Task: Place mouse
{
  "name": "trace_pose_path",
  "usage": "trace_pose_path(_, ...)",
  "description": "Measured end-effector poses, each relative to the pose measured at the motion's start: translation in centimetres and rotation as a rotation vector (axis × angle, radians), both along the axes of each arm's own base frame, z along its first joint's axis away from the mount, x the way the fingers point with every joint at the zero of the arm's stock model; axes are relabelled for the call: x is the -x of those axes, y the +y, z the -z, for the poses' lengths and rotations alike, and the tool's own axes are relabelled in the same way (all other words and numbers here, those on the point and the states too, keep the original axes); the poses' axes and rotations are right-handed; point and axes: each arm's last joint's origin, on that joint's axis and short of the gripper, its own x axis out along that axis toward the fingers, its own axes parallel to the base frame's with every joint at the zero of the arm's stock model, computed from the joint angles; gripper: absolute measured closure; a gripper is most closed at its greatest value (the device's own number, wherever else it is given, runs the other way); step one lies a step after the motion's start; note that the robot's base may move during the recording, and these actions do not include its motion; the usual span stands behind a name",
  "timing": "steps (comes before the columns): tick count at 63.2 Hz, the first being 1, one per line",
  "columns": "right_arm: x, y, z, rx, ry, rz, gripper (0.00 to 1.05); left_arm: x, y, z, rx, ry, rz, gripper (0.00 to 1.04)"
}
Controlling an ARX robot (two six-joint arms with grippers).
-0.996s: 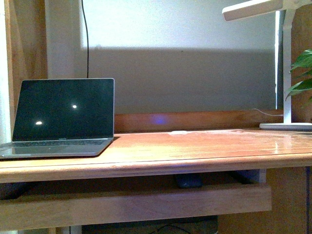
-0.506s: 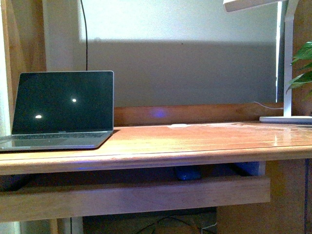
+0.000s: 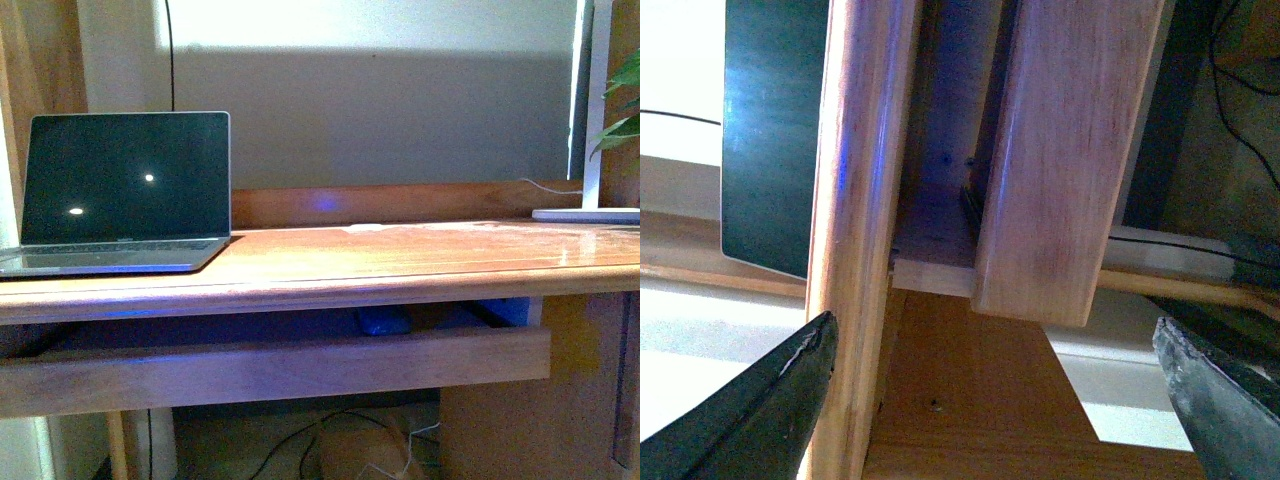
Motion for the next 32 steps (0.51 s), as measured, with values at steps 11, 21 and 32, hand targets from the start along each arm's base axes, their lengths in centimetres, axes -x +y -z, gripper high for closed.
trace_pose_path(11, 0.0, 0.0, 0.0, 0.0, 0.0, 0.0, 0.07, -2.1, -0.1, 0.5, -0.006, -0.012, 0.06, 0.08)
trace_pose_path(21, 0.0, 0.0, 0.0, 0.0, 0.0, 0.0, 0.07, -3.9, -0.3, 1.0, 0.017, 0.015, 0.121, 0.08)
trace_pose_path(32, 0.0, 0.0, 0.0, 0.0, 0.0, 0.0, 0.07, -6.6, -1.1, 1.3, 0.055, 0.046, 0.174, 0.08)
